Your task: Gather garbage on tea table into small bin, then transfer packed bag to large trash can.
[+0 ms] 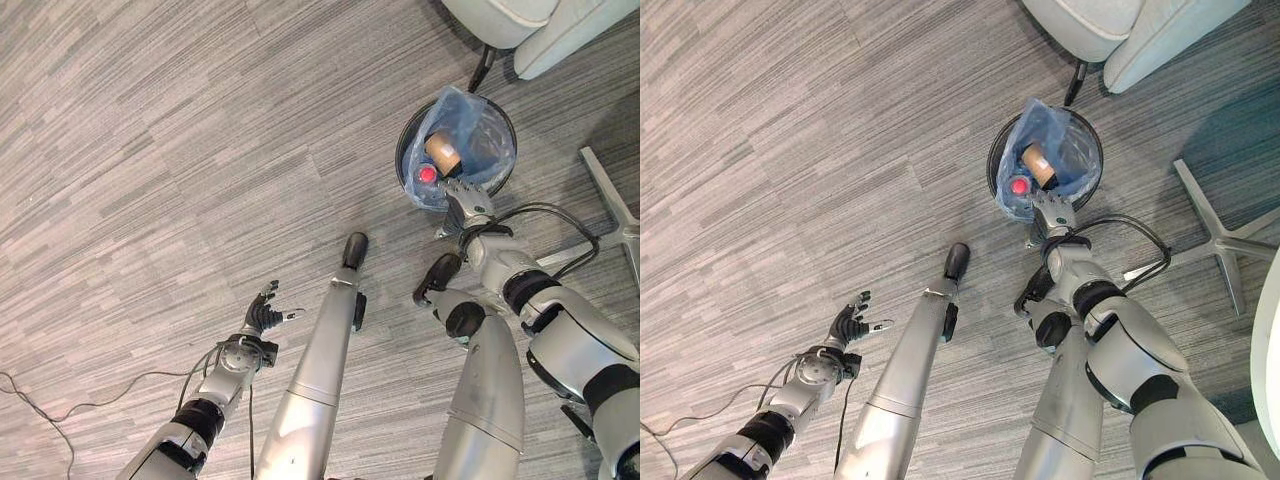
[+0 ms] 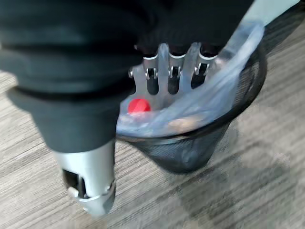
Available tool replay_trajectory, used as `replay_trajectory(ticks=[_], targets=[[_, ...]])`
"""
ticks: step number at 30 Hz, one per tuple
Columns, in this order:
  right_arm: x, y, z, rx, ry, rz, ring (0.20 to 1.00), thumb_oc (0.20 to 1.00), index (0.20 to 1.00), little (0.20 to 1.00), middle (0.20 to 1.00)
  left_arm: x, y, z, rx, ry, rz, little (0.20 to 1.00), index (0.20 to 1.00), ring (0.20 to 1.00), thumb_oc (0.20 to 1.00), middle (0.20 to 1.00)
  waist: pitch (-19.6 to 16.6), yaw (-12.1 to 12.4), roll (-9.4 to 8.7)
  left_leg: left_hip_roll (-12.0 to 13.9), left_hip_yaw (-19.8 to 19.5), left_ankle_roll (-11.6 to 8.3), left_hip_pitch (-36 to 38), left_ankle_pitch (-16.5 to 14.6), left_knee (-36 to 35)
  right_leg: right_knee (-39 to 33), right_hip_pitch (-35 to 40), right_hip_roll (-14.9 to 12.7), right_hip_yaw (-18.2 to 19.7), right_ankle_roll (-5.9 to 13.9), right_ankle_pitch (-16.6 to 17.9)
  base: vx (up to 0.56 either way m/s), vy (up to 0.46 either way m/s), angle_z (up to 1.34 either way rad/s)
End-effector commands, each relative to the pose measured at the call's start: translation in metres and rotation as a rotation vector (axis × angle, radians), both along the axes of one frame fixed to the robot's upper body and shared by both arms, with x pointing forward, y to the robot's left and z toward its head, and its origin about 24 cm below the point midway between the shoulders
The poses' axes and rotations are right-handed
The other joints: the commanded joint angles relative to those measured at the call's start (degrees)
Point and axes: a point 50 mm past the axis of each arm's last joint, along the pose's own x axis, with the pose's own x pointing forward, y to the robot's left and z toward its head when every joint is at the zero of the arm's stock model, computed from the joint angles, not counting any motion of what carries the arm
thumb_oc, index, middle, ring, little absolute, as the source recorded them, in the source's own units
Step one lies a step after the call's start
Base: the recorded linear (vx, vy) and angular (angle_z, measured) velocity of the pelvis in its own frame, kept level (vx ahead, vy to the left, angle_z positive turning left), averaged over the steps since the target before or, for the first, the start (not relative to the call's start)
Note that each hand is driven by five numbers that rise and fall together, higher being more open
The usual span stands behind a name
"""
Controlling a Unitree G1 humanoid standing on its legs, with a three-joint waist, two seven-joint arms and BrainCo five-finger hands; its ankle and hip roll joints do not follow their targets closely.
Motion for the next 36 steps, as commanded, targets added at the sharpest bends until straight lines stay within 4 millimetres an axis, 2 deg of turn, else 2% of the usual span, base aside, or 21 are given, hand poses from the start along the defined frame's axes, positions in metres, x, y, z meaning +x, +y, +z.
replay_trajectory(ticks=[1, 3, 9, 13, 17, 19, 20, 21, 22, 23, 26, 27, 29, 31, 33, 36], targets=[[0.001, -0.003, 0.011, 0.020, -0.041, 0.003, 0.200, 0.200, 0.200, 0.200, 0.200, -0.001, 0.005, 0.006, 0.013, -0.041, 0.008, 1.000, 1.000, 1.000, 1.000, 1.000, 1.1, 0.9, 1.56, 0.8, 4.6, 0.90, 1.8, -1.7, -2.8, -2.6, 3.3, 3.1, 6.2, 4.55, -6.0, 0.00, 0.000, 0.00], [0.000, -0.001, 0.010, 0.068, -0.045, 0.012, 0.200, 0.200, 0.200, 0.200, 0.200, 0.000, 0.003, 0.007, 0.008, -0.046, 0.005, 1.000, 1.000, 1.000, 1.000, 1.000, 1.1, 0.8, 1.60, 0.9, 4.7, 0.97, 1.9, -1.6, -3.0, -2.7, 3.3, 3.4, 6.2, 4.62, -5.8, 0.00, 0.000, 0.00], [0.000, 0.005, 0.026, 0.193, -0.121, 0.048, 0.200, 0.200, 0.200, 0.200, 0.200, -0.001, 0.002, 0.006, -0.014, -0.037, 0.015, 1.000, 1.000, 1.000, 1.000, 1.000, 0.7, 0.5, 1.26, 1.6, 4.7, 1.09, 4.2, -1.4, -4.6, -4.6, 5.4, 4.5, 5.9, 5.12, -4.9, -0.02, -0.011, -0.03], [-0.004, 0.017, 0.034, 0.315, -0.172, 0.103, 0.200, 0.200, 0.200, 0.200, 0.200, -0.002, 0.003, 0.004, -0.017, -0.025, 0.026, 1.000, 1.000, 1.000, 1.000, 1.000, 0.4, -0.2, 0.54, 2.7, 4.4, 0.77, 8.9, -0.6, -9.0, -8.7, 10.0, 5.8, 4.7, 6.13, -3.3, -0.06, -0.028, -0.03], [-0.009, 0.024, 0.034, 0.412, -0.190, 0.136, 0.200, 0.200, 0.200, 0.200, 0.200, -0.002, 0.005, 0.002, -0.016, -0.013, 0.035, 1.000, 1.000, 1.000, 1.000, 1.000, 0.4, -0.6, 0.20, 3.0, 4.2, 0.57, 12.8, 0.2, -12.3, -11.5, 13.4, 6.5, 4.1, 6.76, -2.2, -0.05, -0.021, -0.09], [-0.016, 0.033, 0.032, 0.541, -0.202, 0.176, 0.200, 0.200, 0.200, 0.200, 0.200, -0.005, 0.007, -0.001, -0.020, -0.002, 0.049, 1.000, 1.000, 1.000, 1.000, 1.000, 0.3, -1.1, -0.39, 3.5, 4.0, 0.24, 17.7, 0.9, -16.0, -15.0, 17.8, 6.9, 3.5, 7.32, -1.0, -0.06, -0.038, 0.02], [-0.024, 0.036, 0.029, 0.610, -0.205, 0.203, 0.200, 0.200, 0.200, 0.200, 0.200, -0.009, 0.011, -0.004, -0.020, 0.016, 0.060, 1.000, 1.000, 1.000, 1.000, 1.000, 0.3, -1.5, -0.70, 3.7, 3.9, 0.11, 22.3, 1.4, -19.1, -18.4, 22.3, 7.3, 2.7, 7.71, 0.2, -0.03, -0.018, 0.10], [-0.024, 0.036, 0.029, 0.610, -0.205, 0.203, 0.200, 0.200, 0.200, 0.200, 0.200, -0.009, 0.011, -0.004, -0.020, 0.016, 0.060, 1.000, 1.000, 1.000, 1.000, 1.000, 0.4, -1.5, -0.67, 3.7, 3.9, 0.11, 22.4, 1.5, -19.2, -18.5, 22.4, 7.4, 2.7, 7.71, 0.2, -0.02, -0.003, 0.11], [-0.034, 0.045, 0.023, 0.736, -0.188, 0.244, 0.200, 0.200, 0.200, 0.200, 0.200, -0.014, 0.015, -0.008, -0.022, 0.032, 0.080, 1.000, 1.000, 1.000, 1.000, 1.000, 0.0, -2.0, -1.26, 3.8, 3.8, -0.05, 27.2, 1.8, -22.3, -21.7, 26.8, 7.9, 2.4, 8.22, 1.3, 0.00, 0.007, 0.03], [-0.039, 0.048, 0.019, 0.779, -0.175, 0.262, 0.200, 0.200, 0.200, 0.200, 0.200, -0.017, 0.016, -0.011, -0.025, 0.046, 0.088, 1.000, 1.000, 1.000, 1.000, 1.000, 0.0, -2.2, -1.60, 4.0, 3.9, -0.07, 29.9, 2.0, -23.7, -23.5, 29.4, 8.1, 2.2, 8.37, 1.8, 0.02, 0.020, -0.13], [-0.068, 0.058, -0.001, 0.973, -0.105, 0.336, 0.200, 0.200, 0.200, 0.200, 0.200, -0.039, 0.029, -0.027, -0.041, 0.112, 0.141, 1.000, 1.000, 1.000, 1.000, 1.000, -0.7, -3.6, -3.04, 4.9, 4.7, -0.28, 45.7, 3.0, -32.8, -34.0, 44.8, 9.3, 1.3, 9.80, 5.2, 0.09, 0.059, -0.31], [-0.077, 0.057, -0.003, 1.023, -0.093, 0.357, 0.200, 0.200, 0.200, 0.200, 0.200, -0.049, 0.033, -0.031, -0.048, 0.131, 0.159, 1.000, 1.000, 1.000, 1.000, 1.000, -1.6, -4.1, -3.45, 5.0, 5.1, -0.04, 50.0, 4.9, -35.8, -38.7, 49.8, 9.7, 0.6, 9.93, 7.9, 0.09, 0.087, -0.35], [-0.085, 0.056, -0.007, 1.053, -0.082, 0.372, 0.200, 0.200, 0.200, 0.200, 0.200, -0.060, 0.037, -0.038, -0.046, 0.165, 0.171, 1.000, 1.000, 1.000, 1.000, 1.000, -2.5, -4.5, -3.85, 5.3, 5.6, -0.01, 54.9, 5.0, -38.3, -41.7, 54.8, 10.3, 0.6, 10.44, 8.6, 0.12, 0.071, -0.30], [-0.098, 0.053, -0.005, 1.084, -0.064, 0.423, 0.200, 0.200, 0.200, 0.200, 0.200, -0.079, 0.044, -0.047, -0.029, 0.212, 0.187, 1.000, 1.000, 1.000, 1.000, 1.000, -5.8, -5.4, -4.80, 5.8, 7.3, -0.07, 62.6, 4.7, -42.1, -47.3, 63.0, 11.2, 1.1, 11.57, 9.8, 0.21, 0.122, -0.06], [-0.109, 0.051, -0.013, 1.143, -0.020, 0.428, 0.200, 0.200, 0.200, 0.200, 0.200, -0.097, 0.048, -0.055, -0.024, 0.260, 0.195, 1.000, 1.000, 1.000, 1.000, 1.000, -9.2, -5.8, -5.15, 5.6, 8.7, 0.24, 68.4, 4.1, -44.8, -51.0, 68.2, 11.9, 1.9, 12.32, 10.6, 0.17, 0.149, -0.38], [-0.112, 0.052, -0.016, 1.158, -0.001, 0.430, 0.200, 0.200, 0.200, 0.200, 0.200, -0.103, 0.050, -0.056, -0.028, 0.268, 0.201, 1.000, 1.000, 1.000, 1.000, 1.000, -10.0, -5.7, -5.10, 5.6, 9.6, 0.56, 71.1, 3.6, -45.8, -51.3, 69.8, 12.2, 3.0, 12.76, 10.9, 0.07, 0.110, -0.31]])
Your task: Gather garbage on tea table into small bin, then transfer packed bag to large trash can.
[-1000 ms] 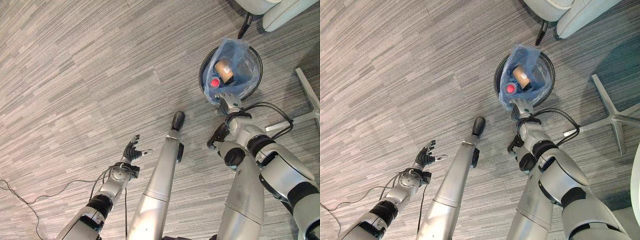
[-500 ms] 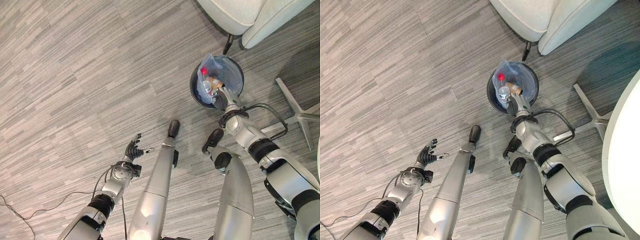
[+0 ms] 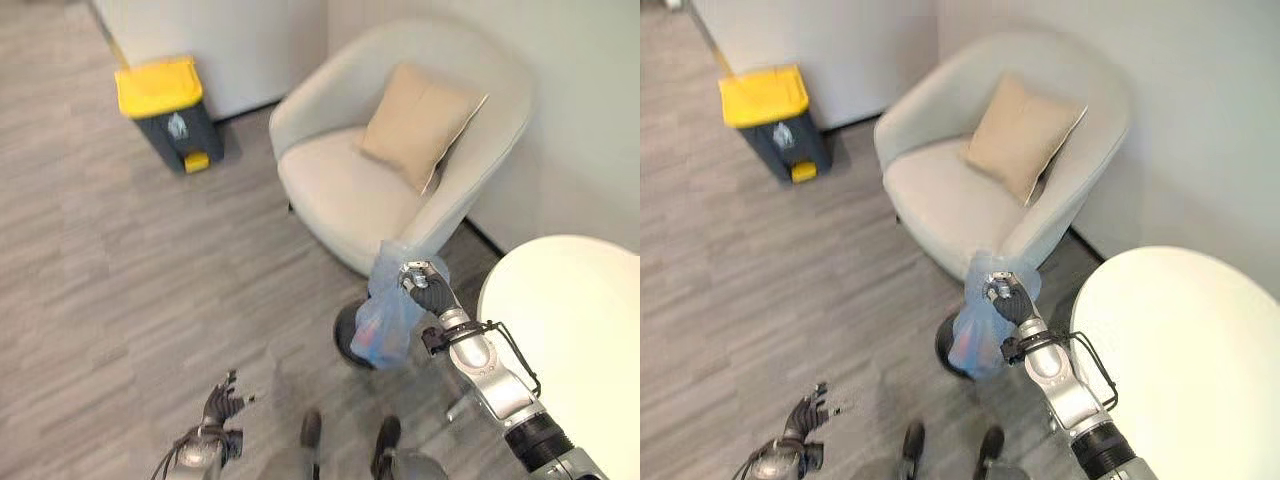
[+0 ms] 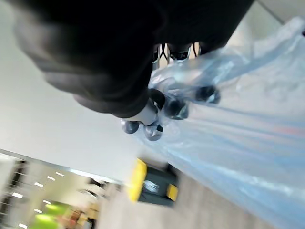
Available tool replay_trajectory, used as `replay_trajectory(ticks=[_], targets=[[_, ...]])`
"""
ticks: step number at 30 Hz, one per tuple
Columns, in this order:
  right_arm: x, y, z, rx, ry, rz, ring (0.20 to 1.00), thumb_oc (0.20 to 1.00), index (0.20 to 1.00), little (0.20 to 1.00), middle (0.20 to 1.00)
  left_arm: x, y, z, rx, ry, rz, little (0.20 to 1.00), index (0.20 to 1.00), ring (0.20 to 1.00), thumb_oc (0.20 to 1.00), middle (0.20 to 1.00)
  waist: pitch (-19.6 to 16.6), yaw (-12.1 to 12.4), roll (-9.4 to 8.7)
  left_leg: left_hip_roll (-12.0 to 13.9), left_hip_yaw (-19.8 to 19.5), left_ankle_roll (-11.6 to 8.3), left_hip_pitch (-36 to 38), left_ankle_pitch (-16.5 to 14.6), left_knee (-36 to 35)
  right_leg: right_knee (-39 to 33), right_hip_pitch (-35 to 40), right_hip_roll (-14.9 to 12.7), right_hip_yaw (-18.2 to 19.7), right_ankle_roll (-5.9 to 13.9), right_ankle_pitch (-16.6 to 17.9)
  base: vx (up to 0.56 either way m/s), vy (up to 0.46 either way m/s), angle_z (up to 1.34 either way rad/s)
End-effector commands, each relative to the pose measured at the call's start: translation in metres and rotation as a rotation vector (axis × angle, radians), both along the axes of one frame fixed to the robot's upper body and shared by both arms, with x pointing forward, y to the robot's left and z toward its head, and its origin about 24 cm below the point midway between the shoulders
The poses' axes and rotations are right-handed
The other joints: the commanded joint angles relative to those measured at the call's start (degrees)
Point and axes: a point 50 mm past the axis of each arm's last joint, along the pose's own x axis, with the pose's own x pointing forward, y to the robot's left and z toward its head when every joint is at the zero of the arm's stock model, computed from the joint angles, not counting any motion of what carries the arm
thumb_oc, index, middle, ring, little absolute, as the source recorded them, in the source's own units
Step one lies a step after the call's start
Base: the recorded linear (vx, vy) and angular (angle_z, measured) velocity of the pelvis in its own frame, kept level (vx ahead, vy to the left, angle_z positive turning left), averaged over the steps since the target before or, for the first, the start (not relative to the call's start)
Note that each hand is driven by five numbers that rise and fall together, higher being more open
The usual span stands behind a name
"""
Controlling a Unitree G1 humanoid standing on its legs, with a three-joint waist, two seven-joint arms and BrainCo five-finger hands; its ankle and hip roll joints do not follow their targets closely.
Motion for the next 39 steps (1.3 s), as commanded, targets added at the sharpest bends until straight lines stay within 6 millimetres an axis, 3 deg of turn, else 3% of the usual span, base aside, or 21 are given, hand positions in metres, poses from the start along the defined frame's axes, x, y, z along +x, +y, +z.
replay_trajectory(ticks=[1, 4, 6, 8, 10, 12, 14, 17, 19, 20, 21, 22, 23, 24, 25, 28, 30, 35, 37, 39], targets=[[0.013, 0.014, 0.047, 0.080, -0.186, 0.096, 0.200, 0.200, 0.200, 0.200, 0.200, 0.027, 0.004, 0.020, 0.047, -0.111, -0.065, 1.000, 1.000, 1.000, 1.000, 1.000, 4.2, 1.4, -0.30, -0.7, 5.0, 0.09, 0.6, -5.2, 1.5, 1.0, 0.9, -0.6, 3.8, 4.16, -3.0, 0.04, 0.085, -0.24], [0.009, 0.015, 0.047, 0.113, -0.180, 0.112, 0.200, 0.200, 0.200, 0.200, 0.200, 0.024, 0.002, 0.020, 0.044, -0.106, -0.083, 1.000, 1.000, 1.000, 1.000, 1.000, 3.7, 1.6, -0.12, -0.6, 5.7, 0.51, 3.0, -5.3, 0.7, 2.7, 1.6, -0.6, 5.0, 4.67, -3.1, -0.02, 0.056, -0.30], [0.006, 0.012, 0.047, 0.130, -0.187, 0.100, 0.200, 0.200, 0.200, 0.200, 0.200, 0.033, 0.001, 0.025, 0.057, -0.132, -0.113, 1.000, 1.000, 1.000, 1.000, 1.000, 4.8, 0.7, 0.14, -0.3, 4.9, 1.05, 1.8, -5.1, 2.6, 8.3, 0.1, 1.1, 10.7, 4.71, -4.8, -0.20, 0.000, -0.07], [0.006, 0.010, 0.049, 0.139, -0.199, 0.084, 0.200, 0.200, 0.200, 0.200, 0.200, 0.040, 0.002, 0.031, 0.070, -0.157, -0.127, 1.000, 1.000, 1.000, 1.000, 1.000, 4.5, 0.8, 0.52, 0.5, 4.3, 1.28, -0.2, -4.0, 3.6, 13.5, 0.6, 2.7, 13.4, 3.81, -7.5, -0.28, -0.077, 0.28], [0.005, 0.009, 0.050, 0.145, -0.204, 0.078, 0.200, 0.200, 0.200, 0.200, 0.200, 0.041, 0.002, 0.032, 0.071, -0.163, -0.123, 1.000, 1.000, 1.000, 1.000, 1.000, 4.2, 1.0, 0.51, 0.6, 4.0, 1.18, -0.8, -3.4, 3.6, 15.4, 0.8, 3.1, 13.7, 3.68, -7.7, -0.20, -0.107, 0.61], [0.004, 0.008, 0.051, 0.150, -0.217, 0.069, 0.200, 0.200, 0.200, 0.200, 0.200, 0.044, 0.002, 0.036, 0.069, -0.187, -0.114, 1.000, 1.000, 1.000, 1.000, 1.000, 3.5, 1.9, 0.02, 0.6, 3.4, 0.70, -2.4, -2.2, 3.5, 14.3, 2.9, 3.8, 14.1, 3.38, -8.7, -0.16, -0.147, 0.49], [0.004, 0.008, 0.053, 0.152, -0.224, 0.061, 0.200, 0.200, 0.200, 0.200, 0.200, 0.045, 0.002, 0.040, 0.066, -0.211, -0.108, 1.000, 1.000, 1.000, 1.000, 1.000, 2.9, 3.1, -1.22, 0.6, 3.1, -0.68, -4.9, 0.1, 3.3, 7.0, 6.8, 4.7, 13.6, 1.83, -11.0, -0.14, -0.198, 0.15], [0.005, 0.005, 0.056, 0.163, -0.231, 0.049, 0.200, 0.200, 0.200, 0.200, 0.200, 0.050, -0.003, 0.046, 0.030, -0.255, -0.089, 1.000, 1.000, 1.000, 1.000, 1.000, 3.5, 4.3, -0.58, 1.7, 1.7, -4.84, -10.4, 6.0, 2.5, -1.8, 8.3, 8.1, 13.4, -0.30, -11.2, -0.28, -0.255, 0.11], [0.007, 0.001, 0.058, 0.155, -0.237, 0.039, 0.200, 0.200, 0.200, 0.200, 0.200, 0.056, -0.008, 0.051, 0.016, -0.285, -0.106, 1.000, 1.000, 1.000, 1.000, 1.000, 4.7, 4.1, 0.21, 1.8, 1.7, -5.98, -12.4, 7.6, 2.3, -3.0, 8.0, 8.8, 12.0, -0.63, -10.4, -0.28, -0.112, 0.71], [0.008, -0.001, 0.059, 0.156, -0.240, 0.036, 0.200, 0.200, 0.200, 0.200, 0.200, 0.060, -0.012, 0.054, 0.011, -0.300, -0.124, 1.000, 1.000, 1.000, 1.000, 1.000, 5.4, 3.8, 0.33, 1.8, 2.5, -5.87, -13.3, 7.3, 3.1, -3.2, 7.6, 8.7, 11.3, -0.69, -9.8, -0.45, -0.122, 0.97], [0.010, -0.003, 0.061, 0.152, -0.239, 0.037, 0.200, 0.200, 0.200, 0.200, 0.200, 0.066, -0.017, 0.061, 0.007, -0.334, -0.160, 1.000, 1.000, 1.000, 1.000, 1.000, 5.9, 2.7, -0.36, 2.2, 6.0, -4.19, -13.2, 4.3, 6.7, -3.6, 6.6, 7.4, 9.0, -0.51, -8.9, -0.34, -0.064, 0.93], [0.009, -0.003, 0.061, 0.154, -0.235, 0.045, 0.200, 0.200, 0.200, 0.200, 0.200, 0.068, -0.018, 0.065, 0.006, -0.351, -0.180, 1.000, 1.000, 1.000, 1.000, 1.000, 5.8, 2.2, -0.72, 2.4, 6.7, -3.55, -12.7, 2.4, 8.9, -3.9, 6.1, 6.7, 8.2, -0.48, -8.4, -0.24, -0.041, 1.05], [0.009, -0.003, 0.061, 0.154, -0.235, 0.045, 0.200, 0.200, 0.200, 0.200, 0.200, 0.068, -0.018, 0.065, 0.006, -0.351, -0.180, 1.000, 1.000, 1.000, 1.000, 1.000, 5.8, 2.2, -0.72, 2.4, 6.7, -3.55, -12.7, 2.4, 8.9, -3.9, 6.1, 6.7, 8.2, -0.48, -8.4, -0.16, -0.012, 0.90], [0.009, -0.002, 0.063, 0.151, -0.235, 0.066, 0.200, 0.200, 0.200, 0.200, 0.200, 0.071, -0.021, 0.070, 0.008, -0.373, -0.212, 1.000, 1.000, 1.000, 1.000, 1.000, 5.9, 1.5, -1.62, 2.3, 6.8, -2.99, -11.7, -1.9, 13.4, -4.1, 5.3, 5.2, 7.0, -0.64, -7.2, -0.10, -0.006, 0.83], [0.009, -0.002, 0.063, 0.151, -0.235, 0.066, 0.200, 0.200, 0.200, 0.200, 0.200, 0.071, -0.021, 0.070, 0.008, -0.374, -0.212, 1.000, 1.000, 1.000, 1.000, 1.000, 5.8, 1.4, -1.59, 2.3, 6.7, -2.98, -11.8, -1.7, 13.4, -4.1, 5.1, 5.2, 6.9, -0.65, -7.1, -0.13, -0.003, 0.50], [0.009, -0.003, 0.065, 0.152, -0.236, 0.083, 0.200, 0.200, 0.200, 0.200, 0.200, 0.077, -0.027, 0.078, -0.003, -0.414, -0.240, 1.000, 1.000, 1.000, 1.000, 1.000, 5.4, 0.0, -2.07, 4.1, 7.7, -2.96, -8.2, -6.3, 15.5, -4.4, 4.7, 3.9, 5.0, -0.66, -6.8, -0.04, 0.028, 0.44], [0.008, -0.001, 0.067, 0.170, -0.245, 0.100, 0.200, 0.200, 0.200, 0.200, 0.200, 0.082, -0.037, 0.085, -0.011, -0.448, -0.300, 1.000, 1.000, 1.000, 1.000, 1.000, 4.5, -0.7, -1.35, 4.2, 6.9, -3.19, -4.4, -6.1, 10.6, -4.2, 4.7, 4.2, 4.2, -0.20, -6.2, 0.05, 0.102, 0.44], [0.004, 0.004, 0.070, 0.218, -0.242, 0.155, 0.200, 0.200, 0.200, 0.200, 0.200, 0.097, -0.055, 0.110, 0.045, -0.554, -0.479, 1.000, 1.000, 1.000, 1.000, 1.000, 2.2, -1.4, -2.06, 3.4, 7.4, -2.86, -1.3, -5.6, 5.2, -4.6, 5.1, 3.3, 4.5, 0.67, -5.1, 0.07, 0.132, 0.16], [0.001, 0.018, 0.073, 0.242, -0.240, 0.233, 0.200, 0.200, 0.200, 0.200, 0.200, 0.110, -0.078, 0.138, 0.076, -0.677, -0.619, 1.000, 1.000, 1.000, 1.000, 1.000, 0.6, -1.9, -2.83, 3.0, 8.5, -2.43, 1.9, -5.8, 2.6, -4.7, 6.3, 3.1, 5.5, 1.53, -4.9, 0.10, 0.095, -0.12], [0.000, 0.038, 0.075, 0.251, -0.236, 0.317, 0.200, 0.200, 0.200, 0.200, 0.200, 0.118, -0.094, 0.150, 0.141, -0.738, -0.699, 1.000, 1.000, 1.000, 1.000, 1.000, -0.8, -2.3, -3.15, 2.7, 9.2, -2.09, 4.2, -6.1, 1.2, -5.0, 7.4, 3.2, 6.4, 1.99, -4.8, 0.10, 0.070, -0.25]])
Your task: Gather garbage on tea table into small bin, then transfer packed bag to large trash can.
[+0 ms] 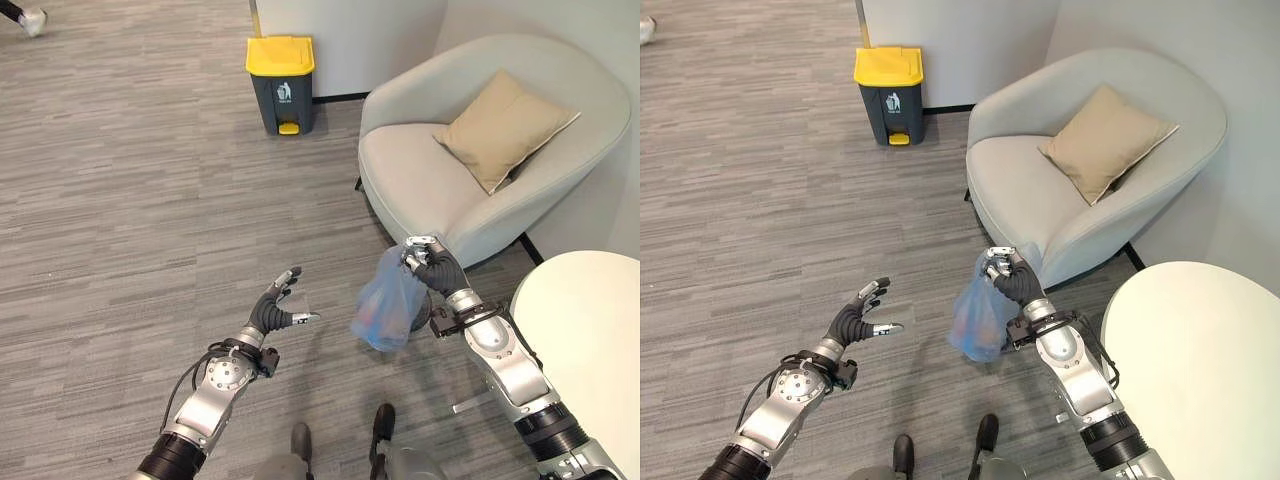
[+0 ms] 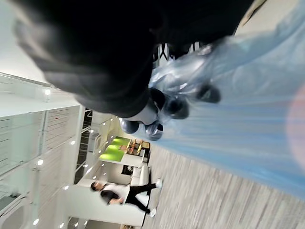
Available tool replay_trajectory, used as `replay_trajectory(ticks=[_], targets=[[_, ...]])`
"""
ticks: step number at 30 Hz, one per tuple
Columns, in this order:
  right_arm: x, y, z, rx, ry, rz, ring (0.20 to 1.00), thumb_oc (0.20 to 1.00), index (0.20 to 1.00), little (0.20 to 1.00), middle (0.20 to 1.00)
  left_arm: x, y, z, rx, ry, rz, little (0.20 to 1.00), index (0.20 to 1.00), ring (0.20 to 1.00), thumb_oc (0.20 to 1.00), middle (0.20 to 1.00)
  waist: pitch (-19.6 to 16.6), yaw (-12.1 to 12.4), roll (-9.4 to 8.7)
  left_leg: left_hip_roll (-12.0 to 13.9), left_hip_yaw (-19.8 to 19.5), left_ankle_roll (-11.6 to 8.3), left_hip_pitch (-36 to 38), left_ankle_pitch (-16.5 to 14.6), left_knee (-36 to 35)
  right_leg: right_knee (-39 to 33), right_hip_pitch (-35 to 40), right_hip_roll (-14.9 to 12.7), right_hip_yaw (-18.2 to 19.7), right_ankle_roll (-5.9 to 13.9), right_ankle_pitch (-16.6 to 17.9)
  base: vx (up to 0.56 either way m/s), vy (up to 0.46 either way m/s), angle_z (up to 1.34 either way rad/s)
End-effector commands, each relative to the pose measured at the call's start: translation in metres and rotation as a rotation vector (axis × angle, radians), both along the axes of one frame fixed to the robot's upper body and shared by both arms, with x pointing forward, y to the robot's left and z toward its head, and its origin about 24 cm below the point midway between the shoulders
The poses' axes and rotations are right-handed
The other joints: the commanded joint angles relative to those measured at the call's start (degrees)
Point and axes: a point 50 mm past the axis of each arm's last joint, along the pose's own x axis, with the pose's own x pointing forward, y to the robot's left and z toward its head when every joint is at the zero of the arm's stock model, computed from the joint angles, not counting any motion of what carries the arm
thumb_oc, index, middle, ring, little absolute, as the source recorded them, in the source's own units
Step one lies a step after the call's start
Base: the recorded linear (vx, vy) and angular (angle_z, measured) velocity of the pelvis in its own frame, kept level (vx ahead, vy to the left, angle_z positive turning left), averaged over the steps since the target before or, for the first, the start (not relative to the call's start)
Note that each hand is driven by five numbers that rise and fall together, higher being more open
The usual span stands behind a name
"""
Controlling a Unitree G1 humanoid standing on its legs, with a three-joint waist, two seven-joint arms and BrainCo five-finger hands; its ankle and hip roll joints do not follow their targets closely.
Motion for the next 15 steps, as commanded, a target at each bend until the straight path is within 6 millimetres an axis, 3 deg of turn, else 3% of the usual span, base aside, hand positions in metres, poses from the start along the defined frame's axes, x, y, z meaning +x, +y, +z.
replay_trajectory(ticks=[1, 9, 15], targets=[[0.002, 0.019, 0.038, 0.121, -0.172, 0.101, 0.200, 0.200, 0.200, 0.200, 0.200, 0.003, -0.003, -0.002, 0.059, -0.065, -0.005, 1.000, 1.000, 1.000, 1.000, 1.000, -3.2, -0.8, -0.64, 0.9, -0.1, -1.42, -3.5, -4.8, 3.6, 3.0, 3.7, 1.7, 2.7, 3.90, -12.4, 0.06, 0.042, -0.27], [0.001, 0.071, 0.062, 0.181, -0.232, 0.274, 0.200, 0.200, 0.200, 0.200, 0.200, 0.018, -0.029, 0.008, 0.099, -0.151, -0.009, 1.000, 1.000, 1.000, 1.000, 1.000, -4.6, -0.7, -1.03, 0.8, 0.3, -1.08, -0.3, -4.8, 1.5, 2.2, 5.6, 2.1, 3.9, 4.03, -12.3, 0.03, 0.014, -0.08], [-0.005, 0.097, 0.090, 0.287, -0.290, 0.382, 0.200, 0.200, 0.200, 0.200, 0.200, 0.018, -0.037, -0.006, 0.135, -0.106, 0.006, 1.000, 1.000, 1.000, 1.000, 1.000, -5.1, 0.1, -1.65, 1.0, 0.4, -1.04, 0.7, -4.6, 0.6, 1.7, 6.3, 2.2, 3.9, 4.00, -12.0, 0.00, 0.000, 0.00]])
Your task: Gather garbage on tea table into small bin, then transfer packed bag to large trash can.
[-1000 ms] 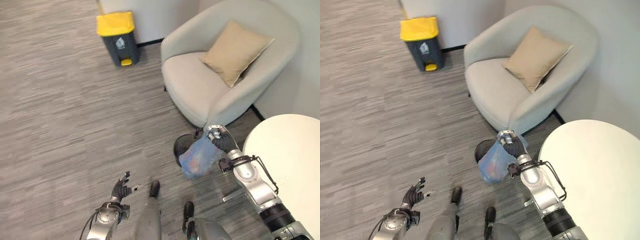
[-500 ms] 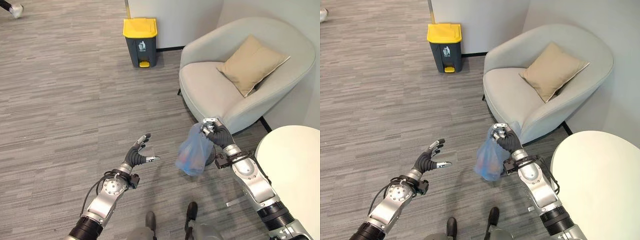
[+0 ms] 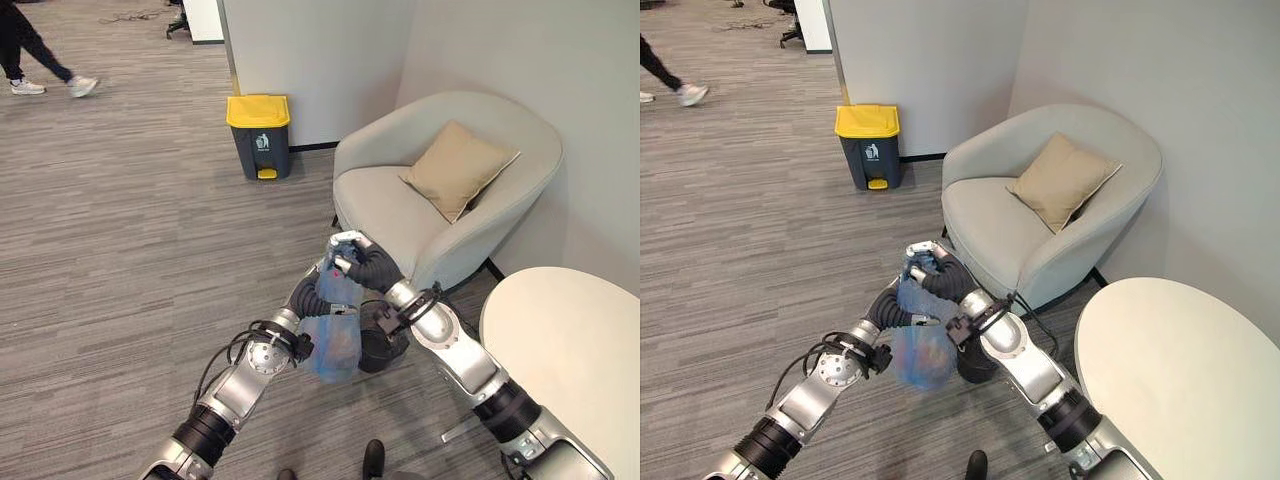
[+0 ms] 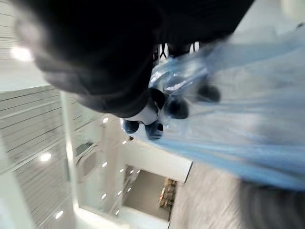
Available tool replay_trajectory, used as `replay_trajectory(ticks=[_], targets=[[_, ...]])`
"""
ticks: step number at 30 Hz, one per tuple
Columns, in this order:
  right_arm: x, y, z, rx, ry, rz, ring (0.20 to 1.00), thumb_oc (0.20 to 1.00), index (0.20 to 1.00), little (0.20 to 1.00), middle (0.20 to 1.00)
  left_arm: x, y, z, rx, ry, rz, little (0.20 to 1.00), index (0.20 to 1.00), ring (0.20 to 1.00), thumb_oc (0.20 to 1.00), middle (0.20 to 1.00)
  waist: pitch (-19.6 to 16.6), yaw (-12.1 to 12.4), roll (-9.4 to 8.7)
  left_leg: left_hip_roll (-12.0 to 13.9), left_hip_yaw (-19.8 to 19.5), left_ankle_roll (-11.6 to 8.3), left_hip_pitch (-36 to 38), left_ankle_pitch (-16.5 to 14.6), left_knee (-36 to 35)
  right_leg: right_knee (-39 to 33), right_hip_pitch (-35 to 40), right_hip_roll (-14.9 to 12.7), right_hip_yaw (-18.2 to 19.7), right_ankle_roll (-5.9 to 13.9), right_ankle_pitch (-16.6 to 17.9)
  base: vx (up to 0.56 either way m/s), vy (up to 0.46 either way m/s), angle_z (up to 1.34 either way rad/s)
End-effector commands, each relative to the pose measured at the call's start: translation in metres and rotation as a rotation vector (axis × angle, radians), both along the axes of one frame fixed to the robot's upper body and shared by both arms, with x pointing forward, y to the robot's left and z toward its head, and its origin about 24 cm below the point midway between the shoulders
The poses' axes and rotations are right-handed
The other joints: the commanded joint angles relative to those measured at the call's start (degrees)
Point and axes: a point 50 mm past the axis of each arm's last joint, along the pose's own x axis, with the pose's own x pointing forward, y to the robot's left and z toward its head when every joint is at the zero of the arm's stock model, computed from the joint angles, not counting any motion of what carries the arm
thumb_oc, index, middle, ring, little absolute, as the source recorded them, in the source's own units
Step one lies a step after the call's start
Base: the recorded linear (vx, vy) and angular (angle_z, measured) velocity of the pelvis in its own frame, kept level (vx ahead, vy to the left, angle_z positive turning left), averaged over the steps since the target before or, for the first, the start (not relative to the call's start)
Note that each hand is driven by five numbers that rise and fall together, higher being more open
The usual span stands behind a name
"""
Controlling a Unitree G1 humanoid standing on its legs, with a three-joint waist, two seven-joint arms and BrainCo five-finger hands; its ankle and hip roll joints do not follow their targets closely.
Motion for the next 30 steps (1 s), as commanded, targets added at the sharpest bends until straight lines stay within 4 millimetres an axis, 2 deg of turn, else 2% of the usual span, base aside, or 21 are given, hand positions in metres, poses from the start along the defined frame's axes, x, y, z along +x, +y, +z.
replay_trajectory(ticks=[1, 5, 9, 12, 19, 22, 24, 25, 30], targets=[[-0.003, 0.011, 0.050, 0.228, -0.135, 0.064, 0.200, 0.200, 0.200, 0.200, 0.200, 0.008, -0.003, 0.003, 0.068, -0.059, -0.004, 1.000, 1.000, 1.000, 1.000, 1.000, -0.7, 1.2, -0.83, 0.3, -0.8, -0.62, -1.5, -4.9, 1.1, 2.8, 4.5, 1.0, 2.5, 4.15, -12.4, 0.00, 0.000, 0.00], [-0.010, 0.021, 0.065, 0.289, -0.159, 0.124, 0.200, 0.200, 0.200, 0.200, 0.200, 0.002, -0.009, -0.017, 0.101, 0.020, -0.006, 1.000, 1.000, 1.000, 1.000, 1.000, -1.1, 1.3, -1.11, 0.2, -0.7, -0.54, -1.1, -4.5, 0.4, 2.7, 4.5, 1.0, 2.5, 4.23, -12.1, 0.00, 0.000, 0.00], [-0.016, 0.030, 0.070, 0.333, -0.150, 0.183, 0.200, 0.200, 0.200, 0.200, 0.200, 0.001, -0.015, -0.025, 0.104, 0.054, -0.016, 1.000, 1.000, 1.000, 1.000, 1.000, -1.1, 1.1, -0.96, 0.2, -0.6, -0.48, -1.2, -4.0, -0.1, 2.9, 4.1, 0.9, 2.5, 4.34, -11.8, -0.03, 0.016, 0.00], [-0.021, 0.036, 0.071, 0.352, -0.136, 0.226, 0.200, 0.200, 0.200, 0.200, 0.200, 0.005, -0.020, -0.022, 0.113, 0.040, -0.021, 1.000, 1.000, 1.000, 1.000, 1.000, -1.3, 0.8, -0.84, 0.2, -0.4, -0.49, -1.2, -4.0, -0.3, 2.9, 4.1, 0.8, 2.5, 4.36, -11.7, -0.01, 0.012, 0.00], [-0.036, 0.063, 0.073, 0.429, -0.047, 0.384, 0.200, 0.200, 0.200, 0.200, 0.200, 0.023, -0.028, -0.001, 0.115, -0.065, 0.031, 1.000, 1.000, 1.000, 1.000, 1.000, -1.5, 0.5, -0.82, 0.2, 0.0, -0.50, -0.8, -3.9, -0.5, 2.7, 4.2, 0.7, 2.6, 4.37, -11.4, 0.00, 0.000, 0.00], [-0.039, 0.068, 0.074, 0.434, -0.041, 0.410, 0.200, 0.200, 0.200, 0.200, 0.200, 0.027, -0.030, 0.002, 0.095, -0.074, 0.051, 1.000, 1.000, 1.000, 1.000, 1.000, -1.5, 0.6, -0.90, 0.2, 0.0, -0.49, -0.9, -3.8, -0.5, 2.7, 4.2, 0.7, 2.6, 4.31, -11.4, 0.00, 0.000, 0.00], [-0.040, 0.070, 0.076, 0.439, -0.043, 0.425, 0.200, 0.200, 0.200, 0.200, 0.200, 0.030, -0.031, 0.007, 0.074, -0.085, 0.067, 0.624, 0.624, 0.624, 0.624, 0.624, -1.6, 0.5, -0.96, 0.2, 0.0, -0.48, -0.8, -3.8, -0.5, 2.7, 4.3, 0.6, 2.6, 4.31, -11.3, 0.00, 0.000, 0.00], [-0.041, 0.071, 0.077, 0.444, -0.037, 0.434, 0.200, 0.200, 0.200, 0.200, 0.200, 0.033, -0.034, 0.012, 0.043, -0.095, 0.075, 0.200, 0.200, 0.200, 0.200, 0.200, -1.6, 0.5, -0.95, 0.1, -0.1, -0.48, -0.8, -3.8, -0.5, 2.8, 4.2, 0.6, 2.6, 4.30, -11.3, 0.00, 0.000, 0.00], [-0.040, 0.069, 0.075, 0.450, -0.029, 0.430, 0.200, 0.200, 0.200, 0.200, 0.200, 0.037, -0.036, 0.026, -0.012, -0.126, 0.063, 0.200, 0.200, 0.200, 0.200, 0.200, -1.7, 0.2, -0.73, 0.1, -0.1, -0.47, -0.9, -3.7, -0.6, 2.7, 4.2, 0.5, 2.6, 4.40, -11.2, 0.00, 0.000, 0.00]])
